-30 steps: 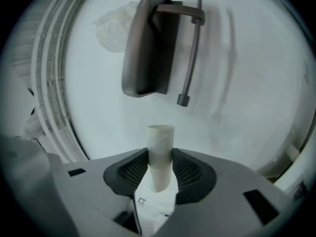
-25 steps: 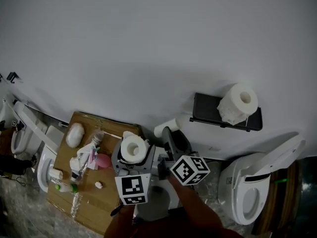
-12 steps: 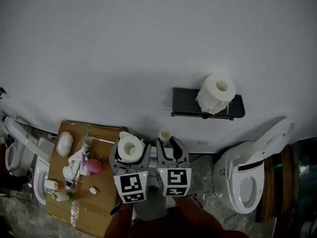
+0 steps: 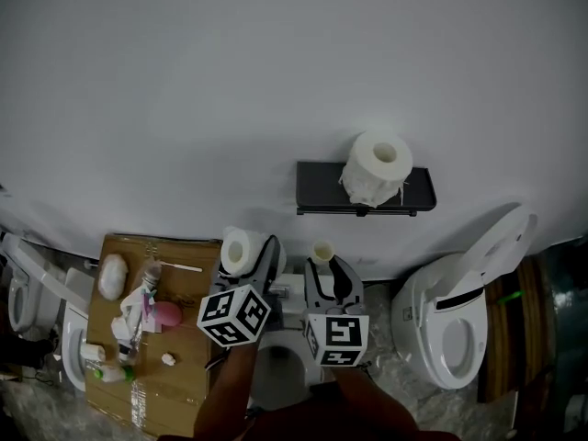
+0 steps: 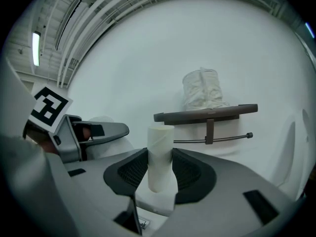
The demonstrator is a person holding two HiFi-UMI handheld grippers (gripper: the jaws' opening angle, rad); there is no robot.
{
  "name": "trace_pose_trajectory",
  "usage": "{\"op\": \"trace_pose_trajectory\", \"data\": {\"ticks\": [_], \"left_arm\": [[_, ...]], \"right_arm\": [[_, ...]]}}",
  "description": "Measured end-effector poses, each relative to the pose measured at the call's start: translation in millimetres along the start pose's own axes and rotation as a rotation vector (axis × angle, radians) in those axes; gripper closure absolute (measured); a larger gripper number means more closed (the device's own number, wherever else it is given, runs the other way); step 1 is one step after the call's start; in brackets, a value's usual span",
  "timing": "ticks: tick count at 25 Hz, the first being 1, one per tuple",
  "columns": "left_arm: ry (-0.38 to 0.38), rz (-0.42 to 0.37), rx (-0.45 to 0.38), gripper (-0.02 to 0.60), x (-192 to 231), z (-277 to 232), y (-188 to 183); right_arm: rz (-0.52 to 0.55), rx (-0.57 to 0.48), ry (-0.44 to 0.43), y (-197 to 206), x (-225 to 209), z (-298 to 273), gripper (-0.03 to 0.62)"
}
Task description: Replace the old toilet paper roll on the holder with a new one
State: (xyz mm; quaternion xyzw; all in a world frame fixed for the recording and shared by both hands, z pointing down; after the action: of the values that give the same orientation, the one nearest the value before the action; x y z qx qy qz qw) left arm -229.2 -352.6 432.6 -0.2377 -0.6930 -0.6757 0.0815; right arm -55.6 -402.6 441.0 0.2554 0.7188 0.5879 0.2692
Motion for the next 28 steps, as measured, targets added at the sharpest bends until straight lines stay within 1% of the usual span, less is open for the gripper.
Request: {"op": "trace_pose_trajectory", "data": {"ticks": [2,5,7,11,14,16,19,22,26,28], "left_arm": [[0.027,0.129,-0.034,0.152,3.2,-12.8,4.8],[0.082,0.365,-0.093,0.152,10.6,-30.6,15.7],[0.121,0.493,-0.135,0.152,12.9,-39.5,22.4],[0.148,0.698,-0.212,0.152,21.6,-58.6,31.3],[0.18,0.813,-0.243,0.152,22.0,-75.0,35.3],[0.182,0.849,-0.243,0.152,22.3,-82.9,37.9],[0.184,0.865,-0.233,0.152,22.8,-93.6,41.0],[0.237,0.894,-0.211,0.152,20.4,-105.9,41.0],[0.296,0.885,-0.164,0.152,4.6,-119.4,46.2],[0.32,0.902,-0.149,0.152,-7.1,-125.0,50.3]], "right_arm": [[0.002,-0.005,0.014,0.3,-7.6,1.9,0.433],[0.01,-0.009,0.03,0.8,-17.6,3.6,0.433],[0.016,-0.006,0.043,3.0,-24.1,5.3,0.433],[0.015,0.006,0.068,7.9,-38.1,5.3,0.433],[0.009,0.013,0.078,10.4,-47.9,3.7,0.433],[0.005,0.014,0.083,10.9,-52.1,2.5,0.433],[0.004,0.008,0.095,11.2,-57.9,0.7,0.433],[-0.001,0.012,0.104,13.6,-63.9,-1.5,0.433],[-0.009,0.018,0.119,19.0,-70.9,-3.2,0.433],[-0.021,0.02,0.128,21.4,-74.4,-4.3,0.433]]}}
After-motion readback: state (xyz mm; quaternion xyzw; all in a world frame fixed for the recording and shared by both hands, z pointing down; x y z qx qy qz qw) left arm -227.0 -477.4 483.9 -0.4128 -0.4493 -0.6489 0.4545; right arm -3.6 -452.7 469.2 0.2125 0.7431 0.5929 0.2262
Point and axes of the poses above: the fingertips, and each gripper's own axes: z backward along the fingers, x to its left, y out of its underside, the point moved 9 cm from there along z, backward along the fingers, and after that the axes turned 1 degree about y, right-handed, at the moved point
